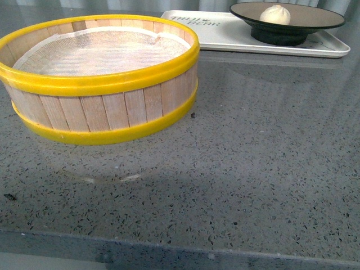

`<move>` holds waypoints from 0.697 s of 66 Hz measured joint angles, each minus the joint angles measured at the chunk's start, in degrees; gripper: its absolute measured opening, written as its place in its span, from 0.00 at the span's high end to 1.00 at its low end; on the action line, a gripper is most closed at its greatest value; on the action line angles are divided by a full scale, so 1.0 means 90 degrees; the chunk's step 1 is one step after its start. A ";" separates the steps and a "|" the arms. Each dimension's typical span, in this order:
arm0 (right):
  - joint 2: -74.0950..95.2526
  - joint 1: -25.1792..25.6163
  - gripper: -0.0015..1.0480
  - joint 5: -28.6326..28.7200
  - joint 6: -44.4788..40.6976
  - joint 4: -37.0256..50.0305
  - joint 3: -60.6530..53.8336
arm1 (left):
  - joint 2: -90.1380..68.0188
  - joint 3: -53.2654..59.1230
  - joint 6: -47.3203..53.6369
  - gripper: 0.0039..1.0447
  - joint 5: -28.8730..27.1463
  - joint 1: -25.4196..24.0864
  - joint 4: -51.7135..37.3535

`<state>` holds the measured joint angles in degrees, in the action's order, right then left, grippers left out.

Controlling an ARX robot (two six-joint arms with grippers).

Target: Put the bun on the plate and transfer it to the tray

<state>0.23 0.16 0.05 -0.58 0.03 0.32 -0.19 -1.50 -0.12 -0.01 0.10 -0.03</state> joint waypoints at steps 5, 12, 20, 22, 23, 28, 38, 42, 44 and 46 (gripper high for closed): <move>0.0000 0.0000 0.72 0.0000 0.0000 0.0000 0.0000 | 0.0000 0.0000 -0.0002 0.06 0.0000 0.0000 0.0000; 0.0000 0.0000 0.55 0.0000 0.0000 0.0000 0.0000 | 0.0000 0.0000 -0.0002 0.06 0.0000 0.0000 0.0000; 0.0000 0.0000 0.36 0.0000 0.0002 0.0000 0.0000 | 0.0000 0.0000 -0.0002 0.06 0.0000 0.0000 0.0000; 0.0000 0.0000 0.31 0.0000 0.0000 0.0000 0.0000 | 0.0000 0.0000 -0.0002 0.06 0.0000 0.0000 0.0000; 0.0000 0.0000 0.30 0.0000 0.0000 0.0000 0.0000 | 0.0000 0.0000 -0.0002 0.06 0.0000 0.0000 0.0000; 0.0000 0.0000 0.18 0.0000 0.0000 0.0000 0.0000 | 0.0000 0.0000 0.0000 0.06 0.0000 0.0000 0.0000; 0.0000 0.0000 0.09 0.0000 0.0017 0.0000 0.0000 | 0.0000 0.0000 -0.0002 0.06 0.0000 0.0000 0.0000; 0.0000 0.0000 0.09 0.0000 0.0019 0.0000 0.0000 | 0.0000 0.0000 0.0000 0.06 0.0000 0.0000 0.0000; 0.0000 0.0000 0.09 0.0000 0.0019 0.0000 0.0000 | 0.0000 0.0000 -0.0002 0.06 0.0000 0.0000 0.0000; 0.0000 0.0000 0.09 0.0000 0.0019 0.0000 0.0000 | 0.0000 0.0000 0.0000 0.06 0.0000 0.0000 0.0000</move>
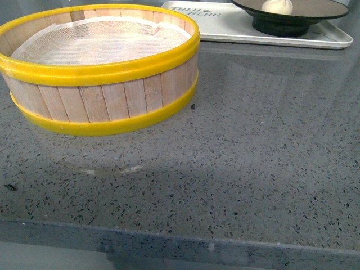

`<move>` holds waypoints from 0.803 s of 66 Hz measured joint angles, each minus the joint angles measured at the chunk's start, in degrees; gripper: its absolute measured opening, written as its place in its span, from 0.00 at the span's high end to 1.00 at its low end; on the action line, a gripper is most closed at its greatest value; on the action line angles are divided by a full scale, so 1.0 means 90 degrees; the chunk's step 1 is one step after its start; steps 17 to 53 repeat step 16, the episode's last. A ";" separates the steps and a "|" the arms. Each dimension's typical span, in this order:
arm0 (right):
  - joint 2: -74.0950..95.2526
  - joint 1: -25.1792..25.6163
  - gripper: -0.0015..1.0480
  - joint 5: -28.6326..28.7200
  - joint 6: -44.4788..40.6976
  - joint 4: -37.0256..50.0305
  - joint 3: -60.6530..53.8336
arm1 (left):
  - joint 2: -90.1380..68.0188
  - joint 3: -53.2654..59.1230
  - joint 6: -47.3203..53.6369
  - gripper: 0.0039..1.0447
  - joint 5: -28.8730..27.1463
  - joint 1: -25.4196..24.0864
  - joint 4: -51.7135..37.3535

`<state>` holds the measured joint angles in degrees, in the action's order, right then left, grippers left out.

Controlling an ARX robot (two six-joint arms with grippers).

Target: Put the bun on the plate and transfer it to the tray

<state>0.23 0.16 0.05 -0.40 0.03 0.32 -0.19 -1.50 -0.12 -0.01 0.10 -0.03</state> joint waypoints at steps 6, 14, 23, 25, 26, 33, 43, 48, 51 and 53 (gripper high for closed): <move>0.0000 0.0000 0.09 0.0000 0.0000 0.0000 0.0000 | 0.0000 0.0000 0.0000 0.06 0.0000 0.0000 0.0000; 0.0000 0.0000 0.09 0.0000 0.0000 0.0000 0.0000 | 0.0000 0.0000 -0.0002 0.06 0.0000 0.0000 0.0000; 0.0000 0.0000 0.09 0.0000 0.0000 0.0000 0.0000 | 0.0000 0.0000 -0.0002 0.06 0.0000 0.0000 0.0000; 0.0000 0.0000 0.09 0.0000 0.0000 0.0000 0.0000 | 0.0000 0.0000 -0.0002 0.06 0.0000 0.0000 0.0000; 0.0000 0.0000 0.09 0.0000 0.0000 0.0000 0.0000 | 0.0000 0.0000 -0.0002 0.06 0.0000 0.0000 0.0000; 0.0000 0.0000 0.09 0.0000 0.0000 0.0000 0.0000 | 0.0000 0.0000 -0.0002 0.06 0.0000 0.0000 0.0000; 0.0000 0.0000 0.09 0.0000 0.0000 0.0000 0.0000 | 0.0000 0.0000 -0.0002 0.06 0.0000 0.0000 0.0000; 0.0000 0.0000 0.09 0.0000 0.0000 0.0000 0.0000 | 0.0000 0.0000 -0.0002 0.06 0.0000 0.0000 0.0000; 0.0000 0.0000 0.09 0.0000 0.0000 0.0000 0.0000 | 0.0000 0.0000 -0.0002 0.06 0.0000 0.0000 0.0000; 0.0000 0.0000 0.09 0.0000 0.0000 0.0000 0.0000 | 0.0000 0.0000 -0.0002 0.06 0.0000 0.0000 0.0000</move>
